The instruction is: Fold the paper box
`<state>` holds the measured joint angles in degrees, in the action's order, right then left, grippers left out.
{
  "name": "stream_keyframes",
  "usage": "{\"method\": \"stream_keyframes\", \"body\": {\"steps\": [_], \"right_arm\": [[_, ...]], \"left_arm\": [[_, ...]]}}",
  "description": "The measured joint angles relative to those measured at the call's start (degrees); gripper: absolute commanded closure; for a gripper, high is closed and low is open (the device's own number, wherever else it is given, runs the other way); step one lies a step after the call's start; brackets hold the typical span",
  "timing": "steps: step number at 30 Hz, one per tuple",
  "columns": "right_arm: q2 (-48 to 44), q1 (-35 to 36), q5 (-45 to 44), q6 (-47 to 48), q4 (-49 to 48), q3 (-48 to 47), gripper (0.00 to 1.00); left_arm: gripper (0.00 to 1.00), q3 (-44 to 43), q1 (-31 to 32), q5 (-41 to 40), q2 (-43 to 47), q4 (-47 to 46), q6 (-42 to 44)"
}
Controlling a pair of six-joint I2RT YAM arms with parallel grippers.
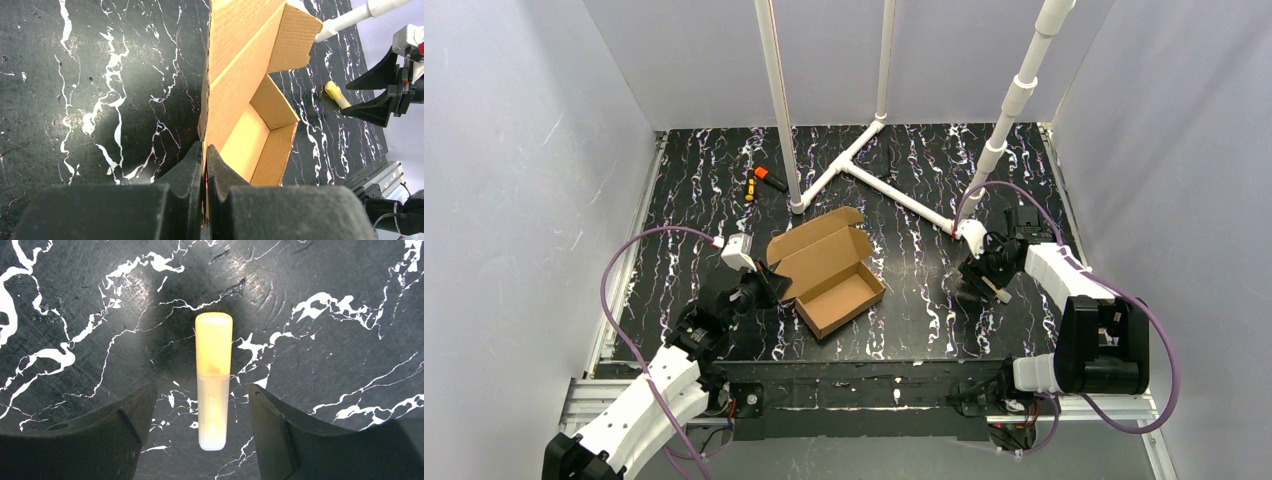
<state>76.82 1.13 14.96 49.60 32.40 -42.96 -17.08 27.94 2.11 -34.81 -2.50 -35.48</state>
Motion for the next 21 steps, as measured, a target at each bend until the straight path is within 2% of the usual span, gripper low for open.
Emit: {"method": "stream_keyframes", "body": {"steps": [6, 17, 21], "right_arm": [[2.3, 0.0, 0.0, -0.4, -0.1, 0.0, 0.27], [3.5, -0.3, 0.3, -0.3, 0.9, 0.0, 0.27], [3.5, -0.3, 0.2, -0.6, 0.5, 0.0, 0.36]], "left_arm": [[1.00, 0.0, 0.1, 0.3, -1.1, -0.5, 0.2], [1.00, 0.0, 0.7, -0.1, -8.9, -4.9, 1.6], [1.00, -0.1, 0.9, -1.6, -12.3, -8.6, 2.0]]}}
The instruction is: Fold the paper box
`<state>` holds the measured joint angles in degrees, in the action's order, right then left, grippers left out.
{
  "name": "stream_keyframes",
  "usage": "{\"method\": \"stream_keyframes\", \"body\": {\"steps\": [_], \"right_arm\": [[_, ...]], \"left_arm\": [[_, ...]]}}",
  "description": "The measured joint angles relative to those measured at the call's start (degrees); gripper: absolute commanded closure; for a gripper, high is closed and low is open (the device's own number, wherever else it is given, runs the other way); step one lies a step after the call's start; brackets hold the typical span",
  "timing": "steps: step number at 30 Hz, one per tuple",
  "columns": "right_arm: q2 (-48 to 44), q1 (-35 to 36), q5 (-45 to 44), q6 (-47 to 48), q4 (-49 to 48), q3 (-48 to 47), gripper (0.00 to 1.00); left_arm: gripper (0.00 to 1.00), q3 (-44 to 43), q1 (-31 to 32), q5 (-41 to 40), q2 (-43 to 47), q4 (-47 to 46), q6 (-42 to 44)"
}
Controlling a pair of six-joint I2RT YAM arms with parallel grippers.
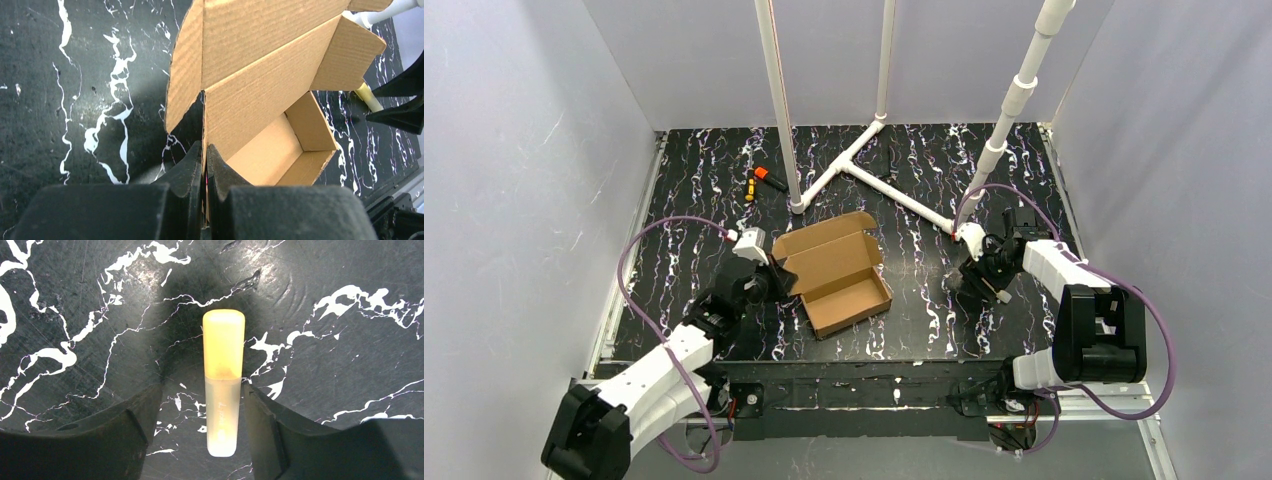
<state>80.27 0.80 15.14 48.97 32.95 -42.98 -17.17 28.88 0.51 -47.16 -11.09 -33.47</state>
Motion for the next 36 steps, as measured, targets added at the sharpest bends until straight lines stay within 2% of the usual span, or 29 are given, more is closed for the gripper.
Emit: {"method": "stream_keyframes", "body": {"steps": [6, 12, 16, 20, 22, 26, 29, 32, 34, 35, 36], "right_arm": [[1.2, 0.0, 0.0, -1.1, -0.5, 0.0, 0.55], [1.6, 0.0, -0.1, -1.2, -1.4, 0.0, 0.87], [1.4, 0.0, 2.5, -0.1, 1.0, -0.9, 0.99], [-0.1, 0.5, 12.1, 8.9, 12.5, -6.7, 0.99], [-0.6, 3.0, 16.3, 14.2, 18.2, -10.9, 0.99], [-0.6, 17.0, 20.0, 18.3, 22.4, -19.4, 0.99], [0.8, 30.2, 19.3, 16.7, 20.6, -24.7, 0.99], [6.6, 38.7, 18.2, 13.9, 18.9, -31.0, 0.95], [11.9, 42.2, 16.5, 12.0, 17.0, -34.3, 0.84], [14.2, 43.6, 15.2, 11.1, 15.9, -34.9, 0.71], [16.2, 44.9, 13.8, 10.4, 15.1, -34.9, 0.49]], "left_arm": [[1.00, -0.9, 0.2, -0.8, -5.0, -4.9, 0.2], [1.00, -0.9, 0.7, -0.9, -5.3, -6.6, 0.5], [1.00, -0.9, 1.0, -0.7, -5.2, -6.9, 0.6], [1.00, -0.9, 1.4, 0.4, -4.6, -7.0, 0.9], [1.00, -0.9, 1.6, 0.9, -4.4, -7.1, 1.2], [1.00, -1.4, 2.1, 2.0, -5.5, -7.2, 1.9], [1.00, -2.0, 2.8, 2.5, -6.6, -7.3, 2.4], [1.00, -2.3, 3.6, 2.4, -7.0, -7.4, 2.4], [1.00, -2.4, 3.8, 2.3, -7.0, -7.4, 2.4], [1.00, -2.4, 3.9, 2.3, -7.0, -7.4, 2.4], [1.00, -2.4, 3.9, 2.2, -7.0, -7.4, 2.4]]}}
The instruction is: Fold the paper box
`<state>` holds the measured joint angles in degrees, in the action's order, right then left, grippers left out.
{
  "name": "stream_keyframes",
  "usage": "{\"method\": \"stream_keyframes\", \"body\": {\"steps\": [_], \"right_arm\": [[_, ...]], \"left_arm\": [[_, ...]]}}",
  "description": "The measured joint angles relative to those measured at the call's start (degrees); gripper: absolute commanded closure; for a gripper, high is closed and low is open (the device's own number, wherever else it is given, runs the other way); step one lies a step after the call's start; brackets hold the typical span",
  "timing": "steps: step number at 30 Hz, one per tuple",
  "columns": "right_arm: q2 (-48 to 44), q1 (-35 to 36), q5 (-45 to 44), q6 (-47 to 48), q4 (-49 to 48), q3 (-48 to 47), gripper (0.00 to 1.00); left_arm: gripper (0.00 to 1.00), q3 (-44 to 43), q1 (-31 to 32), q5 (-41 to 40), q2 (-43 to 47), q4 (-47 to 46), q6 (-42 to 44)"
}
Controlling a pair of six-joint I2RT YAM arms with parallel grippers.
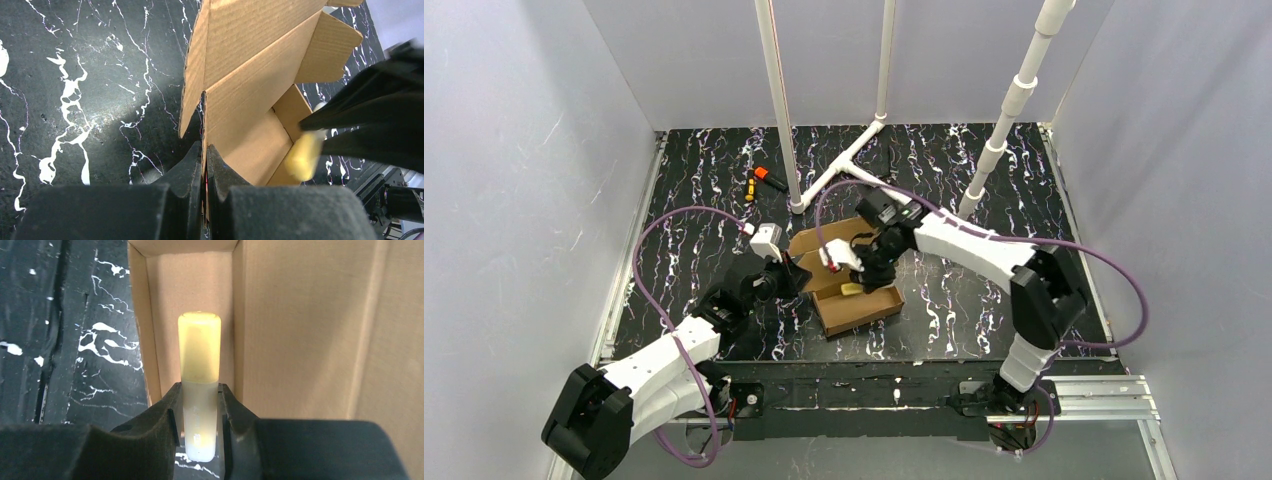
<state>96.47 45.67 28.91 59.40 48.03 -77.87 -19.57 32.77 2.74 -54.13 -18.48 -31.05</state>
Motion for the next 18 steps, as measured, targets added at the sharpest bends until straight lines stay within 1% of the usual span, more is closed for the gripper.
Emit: {"method": "stream_keyframes", "body": {"steps": [1, 2, 3, 5, 7, 9, 13, 16, 17, 18], "right_arm": [[1.3, 0.9, -1.2, -0.8, -0.5, 0.4, 0.38], [2.3, 1.8, -2.2, -1.5, -1.5, 1.4, 0.31], [2.8, 2.6, -2.9, -2.2, -1.7, 2.6, 0.25], [2.8, 3.5, -3.3, -2.9, -0.7, 3.7, 0.20], [2.2, 3.2, -2.1, -2.8, -0.2, 3.7, 0.18], [0.4, 1.4, 0.5, -2.5, 1.2, 3.3, 0.18], [-5.3, -6.3, 7.0, -2.6, 3.1, 1.5, 0.18], [-10.4, -13.9, 10.8, -7.0, -0.2, 1.9, 0.18], [-12.0, -16.3, 11.2, -9.4, -2.6, 2.4, 0.18], [-13.7, -19.0, 11.2, -12.7, -6.1, 3.5, 0.15]], "left_arm": [[1.00, 0.0, 0.0, 0.0, 0.0, 0.0, 0.0], [1.00, 0.0, 0.0, 0.0, 0.0, 0.0, 0.0], [1.00, 0.0, 0.1, 0.0, 0.0, 0.0, 0.0], [1.00, 0.0, 0.1, 0.0, 0.0, 0.0, 0.0], [1.00, 0.0, 0.1, 0.0, 0.0, 0.0, 0.1], [1.00, 0.0, 0.2, -0.1, 0.0, 0.0, 0.2], [1.00, 0.0, 0.3, -0.1, 0.0, 0.0, 0.9], [1.00, 0.0, 0.3, -0.1, 0.0, 0.0, 1.7], [1.00, 0.0, 0.3, -0.1, 0.0, 0.0, 2.0], [1.00, 0.0, 0.4, -0.1, 0.1, 0.0, 2.3]]}}
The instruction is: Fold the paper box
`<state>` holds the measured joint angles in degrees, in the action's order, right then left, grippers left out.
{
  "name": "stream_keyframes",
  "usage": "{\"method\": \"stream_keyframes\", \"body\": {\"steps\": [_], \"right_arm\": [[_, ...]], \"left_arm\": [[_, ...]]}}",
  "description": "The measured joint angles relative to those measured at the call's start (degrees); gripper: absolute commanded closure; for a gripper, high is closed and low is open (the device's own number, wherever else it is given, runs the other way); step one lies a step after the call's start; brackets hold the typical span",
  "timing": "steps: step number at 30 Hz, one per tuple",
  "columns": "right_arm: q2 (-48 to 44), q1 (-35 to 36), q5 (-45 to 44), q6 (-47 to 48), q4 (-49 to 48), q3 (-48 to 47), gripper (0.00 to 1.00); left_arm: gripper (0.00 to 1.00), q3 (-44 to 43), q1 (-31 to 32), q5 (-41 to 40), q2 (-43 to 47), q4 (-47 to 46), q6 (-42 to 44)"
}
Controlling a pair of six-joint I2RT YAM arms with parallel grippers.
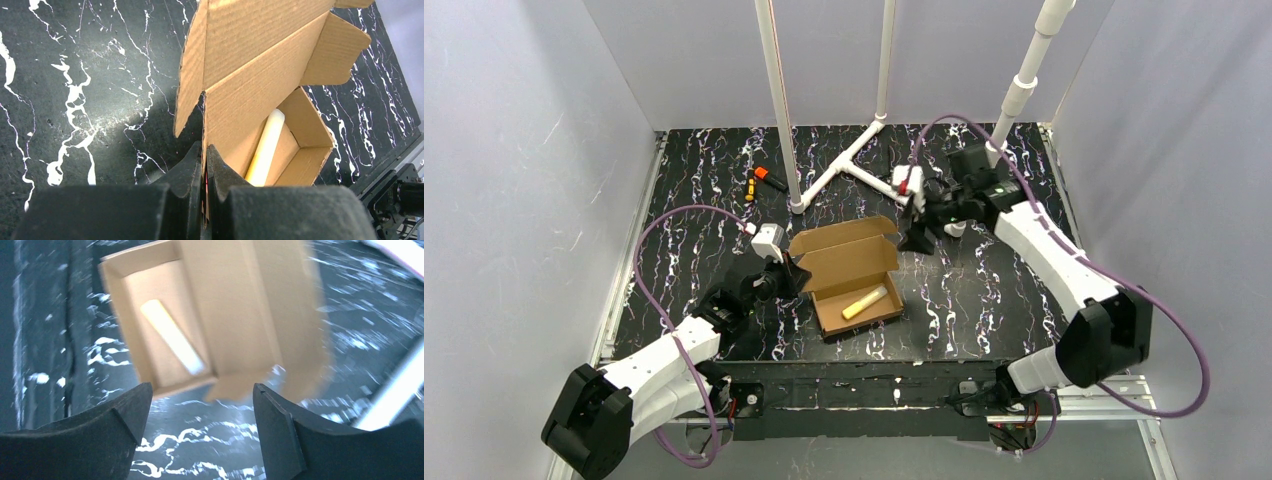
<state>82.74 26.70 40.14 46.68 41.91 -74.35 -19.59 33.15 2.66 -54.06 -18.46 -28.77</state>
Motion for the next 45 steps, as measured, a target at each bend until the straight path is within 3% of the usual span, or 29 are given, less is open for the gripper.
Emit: {"method": "stream_keyframes", "body": {"steps": [4, 10, 22, 26, 30, 33, 35, 40, 42, 45], "right_arm": [[-3.2, -6.6, -1.0, -12.5, -13.2, 6.3, 0.10], [1.0, -7.0, 0.7, -23.3, -23.2, 12.5, 0.10], [11.2, -1.2, 4.7, -26.6, -28.5, 8.1, 0.19], [12.7, -1.0, 7.0, -25.2, -28.7, 7.2, 0.43], [14.0, -0.8, 9.4, -23.3, -28.6, 6.7, 0.78], [14.2, -0.7, 10.8, -21.1, -28.0, 6.5, 0.93], [14.1, -0.7, 11.8, -19.6, -27.5, 6.5, 0.98], [12.9, -0.4, 11.9, -15.3, -26.4, 6.8, 0.99], [12.2, -0.8, 11.8, -13.4, -25.5, 6.8, 0.99], [11.3, -1.7, 11.8, -10.9, -24.0, 6.8, 0.99]], "left_arm": [[1.00, -0.1, 0.0, 0.0, 0.1, 0.0, 1.0], [1.00, -0.5, 0.0, 0.1, 0.4, 0.1, 2.0], [1.00, -1.2, 0.0, 1.2, 1.4, 0.1, 3.7], [1.00, -1.2, 0.0, 1.4, 1.4, 0.1, 4.5], [1.00, -1.6, 0.0, 1.6, 0.9, 0.1, 5.1], [0.89, -1.9, 0.0, 1.0, 0.7, 0.4, 5.6], [0.76, -1.9, 0.0, 0.2, 0.7, 0.7, 5.6], [0.36, -2.4, 0.0, -2.4, 3.5, 4.0, 4.6], [0.26, -4.6, -0.3, -3.6, 5.4, 8.3, 4.0], [0.19, -11.1, -3.0, -4.3, 6.1, 15.8, 3.5]]}}
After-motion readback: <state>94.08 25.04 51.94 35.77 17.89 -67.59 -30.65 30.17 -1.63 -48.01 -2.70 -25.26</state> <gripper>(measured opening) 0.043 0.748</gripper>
